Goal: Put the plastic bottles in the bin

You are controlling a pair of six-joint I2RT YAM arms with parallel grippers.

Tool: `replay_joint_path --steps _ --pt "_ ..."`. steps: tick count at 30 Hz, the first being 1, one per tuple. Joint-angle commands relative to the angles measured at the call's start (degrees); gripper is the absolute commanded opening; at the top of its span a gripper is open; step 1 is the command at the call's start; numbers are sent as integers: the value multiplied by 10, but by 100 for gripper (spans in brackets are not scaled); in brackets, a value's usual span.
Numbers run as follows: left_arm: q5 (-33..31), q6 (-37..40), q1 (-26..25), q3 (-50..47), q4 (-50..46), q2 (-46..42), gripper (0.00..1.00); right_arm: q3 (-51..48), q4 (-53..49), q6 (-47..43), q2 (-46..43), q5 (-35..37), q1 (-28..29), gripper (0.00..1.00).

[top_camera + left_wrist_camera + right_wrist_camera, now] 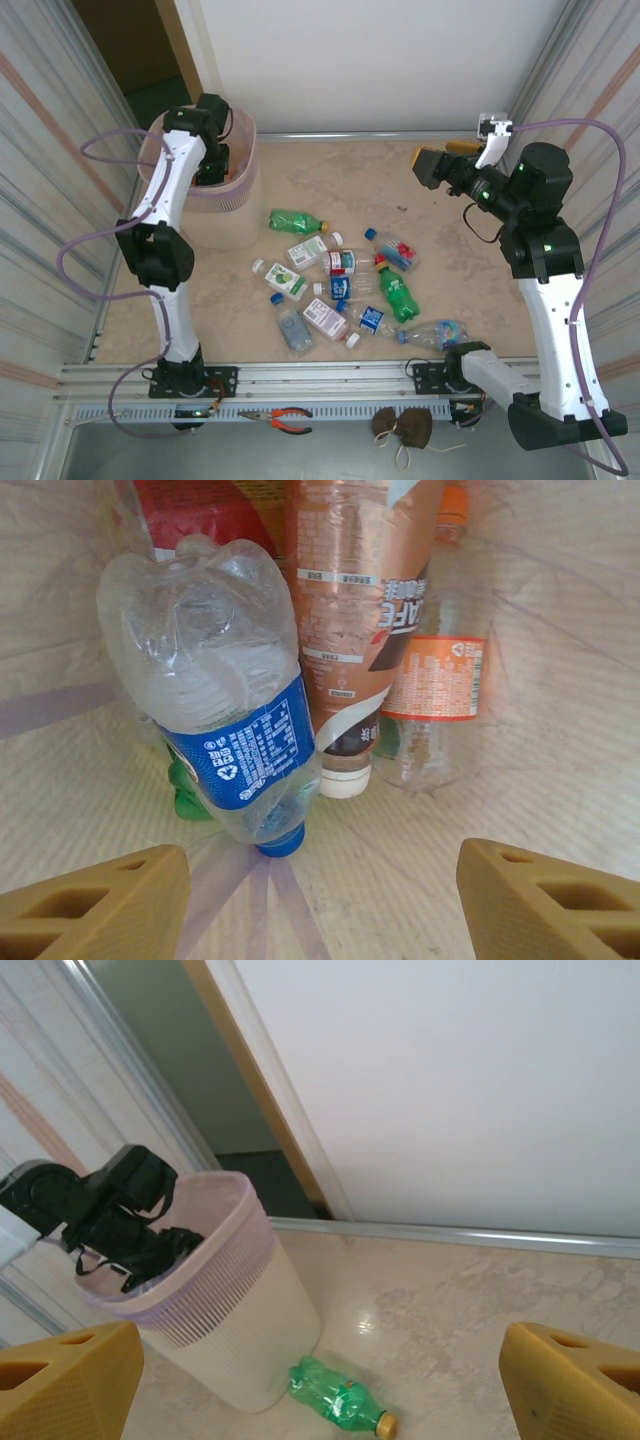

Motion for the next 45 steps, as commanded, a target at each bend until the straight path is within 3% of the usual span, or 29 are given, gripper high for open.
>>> replay_joint_path --steps 1,6,13,20,25,29,32,37,45 --pt "-8 35 3 22 19 -35 70 9 -16 -4 11 20 -3 91" --pt "-21 106 3 20 57 -66 68 7 -71 -14 36 54 -3 91" --pt "-27 280 -1 -36 190 -132 66 12 -175 -87 99 73 -3 89" --pt "67 491 -2 -235 467 -265 63 14 -222 -138 171 156 43 83" --pt "140 606 2 -341 588 -349 65 29 -248 -171 246 234 103 76" --pt "246 671 23 -423 675 -412 68 62 -282 -190 329 277 140 70" --pt "316 730 35 -454 695 -447 68 84 -297 -203 389 300 166 67" --pt "368 775 42 -486 682 -489 66 125 -317 -215 484 334 195 62" --pt "360 821 43 -541 670 -542 66 167 -332 -250 584 348 198 59"
